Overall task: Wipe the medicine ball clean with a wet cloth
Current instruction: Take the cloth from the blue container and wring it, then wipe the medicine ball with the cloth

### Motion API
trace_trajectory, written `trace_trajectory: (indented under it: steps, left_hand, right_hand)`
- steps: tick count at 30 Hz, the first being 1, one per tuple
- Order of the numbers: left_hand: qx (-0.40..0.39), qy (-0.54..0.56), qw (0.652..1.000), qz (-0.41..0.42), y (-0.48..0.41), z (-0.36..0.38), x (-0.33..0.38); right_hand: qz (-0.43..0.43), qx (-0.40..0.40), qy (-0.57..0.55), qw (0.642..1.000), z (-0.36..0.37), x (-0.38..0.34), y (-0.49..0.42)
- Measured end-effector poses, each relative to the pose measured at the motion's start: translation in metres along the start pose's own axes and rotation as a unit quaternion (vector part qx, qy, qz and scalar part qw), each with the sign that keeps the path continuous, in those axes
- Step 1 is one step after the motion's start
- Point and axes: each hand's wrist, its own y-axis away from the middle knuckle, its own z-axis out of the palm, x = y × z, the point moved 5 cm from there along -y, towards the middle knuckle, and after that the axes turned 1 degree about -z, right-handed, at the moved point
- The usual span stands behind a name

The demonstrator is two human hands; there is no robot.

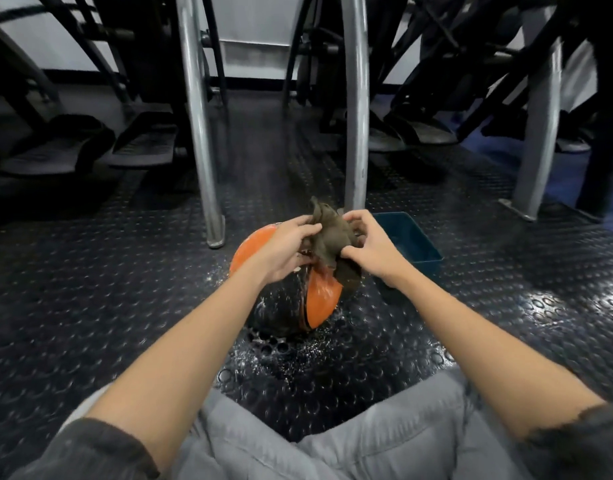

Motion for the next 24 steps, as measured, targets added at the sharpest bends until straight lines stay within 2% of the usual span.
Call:
trace_trajectory:
  steps: [3, 5, 9, 11, 16, 20, 24]
  left_hand:
    - [0.08, -0.04, 0.993, 0.071, -0.011, -0.018, 0.012]
    - [0.14, -0.112, 0.974, 0.14, -0.011, -0.032, 0.018]
    - [0.162, -0.263, 0.931, 0.194, -0.018, -0.059, -0.003]
    - [0.159, -0.348, 0.901, 0.204, -0.023, -0.067, -0.01]
    - [0.154, -0.488, 0.844, 0.161, -0.023, -0.07, -0.01]
    - [0.126, -0.54, 0.82, 0.143, -0.011, -0.068, -0.008]
    - [0.144, -0.548, 0.813, 0.135, 0.006, -0.071, -0.012]
  right_hand:
    - [0.044, 0.108, -0.071, 0.991, -0.017, 0.019, -0.01]
    - [0.077, 0.165, -0.13, 0.975, -0.027, 0.03, -0.012]
    - [0.128, 0.199, -0.228, 0.945, -0.031, 0.047, -0.017]
    - [0.148, 0.196, -0.215, 0.945, -0.029, 0.053, -0.015]
    - [0.153, 0.161, -0.048, 0.974, -0.02, 0.061, -0.008]
    - [0.091, 0.089, -0.035, 0.991, -0.005, 0.049, -0.012]
    - [-0.007, 0.053, 0.038, 0.998, 0.003, 0.038, -0.008]
